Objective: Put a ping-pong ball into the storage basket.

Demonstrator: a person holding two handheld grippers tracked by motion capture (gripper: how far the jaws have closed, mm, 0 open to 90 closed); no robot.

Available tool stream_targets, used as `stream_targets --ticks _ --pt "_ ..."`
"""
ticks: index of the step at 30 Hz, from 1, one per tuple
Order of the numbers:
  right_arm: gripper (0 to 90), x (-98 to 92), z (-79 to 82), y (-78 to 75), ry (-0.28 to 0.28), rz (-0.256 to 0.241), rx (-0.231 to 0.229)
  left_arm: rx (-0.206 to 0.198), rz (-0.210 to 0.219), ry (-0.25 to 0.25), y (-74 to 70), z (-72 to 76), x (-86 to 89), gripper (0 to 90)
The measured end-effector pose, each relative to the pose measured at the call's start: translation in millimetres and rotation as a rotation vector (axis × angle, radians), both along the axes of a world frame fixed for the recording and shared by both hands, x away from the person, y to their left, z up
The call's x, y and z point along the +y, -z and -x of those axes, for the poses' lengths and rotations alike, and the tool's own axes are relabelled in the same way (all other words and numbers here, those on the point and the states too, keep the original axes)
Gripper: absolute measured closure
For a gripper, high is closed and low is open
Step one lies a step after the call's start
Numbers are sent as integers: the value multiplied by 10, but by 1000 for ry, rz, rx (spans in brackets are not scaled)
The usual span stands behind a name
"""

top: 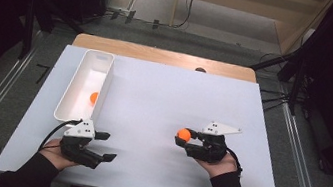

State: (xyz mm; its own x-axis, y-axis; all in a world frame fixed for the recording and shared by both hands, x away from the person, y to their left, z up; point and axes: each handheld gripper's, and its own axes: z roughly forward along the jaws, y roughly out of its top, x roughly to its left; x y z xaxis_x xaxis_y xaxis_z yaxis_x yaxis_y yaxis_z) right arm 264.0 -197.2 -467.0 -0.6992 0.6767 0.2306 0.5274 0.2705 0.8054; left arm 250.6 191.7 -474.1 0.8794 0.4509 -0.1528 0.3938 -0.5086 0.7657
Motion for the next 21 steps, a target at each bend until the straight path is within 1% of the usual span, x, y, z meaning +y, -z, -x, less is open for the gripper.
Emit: stream_targets --ticks 3,8,12,15,21 --pt "483 82 -26 -25 -8 1 2 -8 -1 -2 -7 17 19 255" --pt "483 202 -52 -63 -19 3 -14 -8 11 -6 -8 18 29 255" --pt "483 258 -93 -69 -27 4 -14 -5 10 -7 -5 7 30 255" --pt "483 304 -121 -73 -30 -3 -5 -4 12 -5 -10 9 26 255" --pt "483 378 -164 -90 -34 0 -6 -3 9 -2 -16 10 25 255"
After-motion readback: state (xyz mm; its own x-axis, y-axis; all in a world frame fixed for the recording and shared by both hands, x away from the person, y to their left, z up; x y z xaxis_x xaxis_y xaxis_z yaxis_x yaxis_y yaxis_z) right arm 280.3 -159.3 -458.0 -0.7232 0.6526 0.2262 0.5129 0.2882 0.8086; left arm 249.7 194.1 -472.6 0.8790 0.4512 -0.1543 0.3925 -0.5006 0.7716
